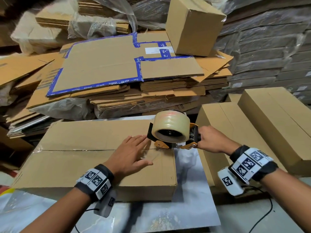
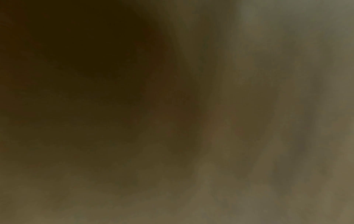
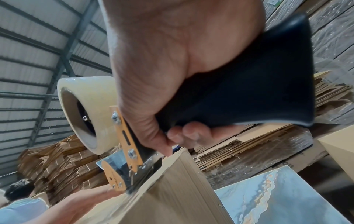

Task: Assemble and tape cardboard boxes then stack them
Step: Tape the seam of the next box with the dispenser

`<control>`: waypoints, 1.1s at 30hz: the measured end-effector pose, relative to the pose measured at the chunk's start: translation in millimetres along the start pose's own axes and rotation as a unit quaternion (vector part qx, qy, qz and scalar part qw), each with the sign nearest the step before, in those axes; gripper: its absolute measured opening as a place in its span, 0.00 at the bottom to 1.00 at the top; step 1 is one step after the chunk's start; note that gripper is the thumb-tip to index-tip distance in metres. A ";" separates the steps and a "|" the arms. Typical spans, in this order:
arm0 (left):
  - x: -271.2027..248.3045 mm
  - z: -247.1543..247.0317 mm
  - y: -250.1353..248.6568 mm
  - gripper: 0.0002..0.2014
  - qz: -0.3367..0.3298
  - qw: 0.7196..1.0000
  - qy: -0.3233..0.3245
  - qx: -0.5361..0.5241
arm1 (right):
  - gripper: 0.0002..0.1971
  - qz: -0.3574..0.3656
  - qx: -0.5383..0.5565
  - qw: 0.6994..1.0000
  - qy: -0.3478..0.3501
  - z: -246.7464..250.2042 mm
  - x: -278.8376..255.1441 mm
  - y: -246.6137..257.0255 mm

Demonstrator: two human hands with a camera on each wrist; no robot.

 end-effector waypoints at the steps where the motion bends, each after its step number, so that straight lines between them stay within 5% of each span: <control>1: 0.3 5.5 2.2 0.49 0.009 1.000 -0.007 -0.014 | 0.18 0.004 0.002 1.000 -0.001 -0.9 1.0 -0.8; 6: 1.6 9.5 17.6 0.58 0.034 0.996 -0.005 -0.078 | 0.14 -0.008 0.012 1.000 -0.009 3.1 8.2 -10.6; 11: 3.7 9.1 36.1 0.32 0.116 0.975 -0.059 -0.178 | 0.13 -0.024 0.019 0.999 -0.013 10.7 7.3 -17.3; 14: 4.7 8.9 41.0 0.20 0.124 0.983 -0.049 -0.126 | 0.14 -0.017 0.034 0.999 -0.010 13.5 5.4 -17.1; 26: 8.7 15.0 47.2 0.06 0.148 0.984 -0.073 -0.066 | 0.15 0.001 0.032 0.999 -0.013 11.9 5.2 -15.7; 33: 9.3 16.0 56.1 0.08 0.164 0.986 -0.029 -0.007 | 0.18 0.013 0.020 1.000 0.007 -5.5 12.5 -10.4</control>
Point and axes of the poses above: each hand's wrist, its own x-axis towards the middle knuckle, its own z-axis out of the back of the hand, y = z × x, the point moved 6 cm from there along x, towards the middle knuckle, and after that the axes turned 12 degrees about -y, right-handed, at the moved point
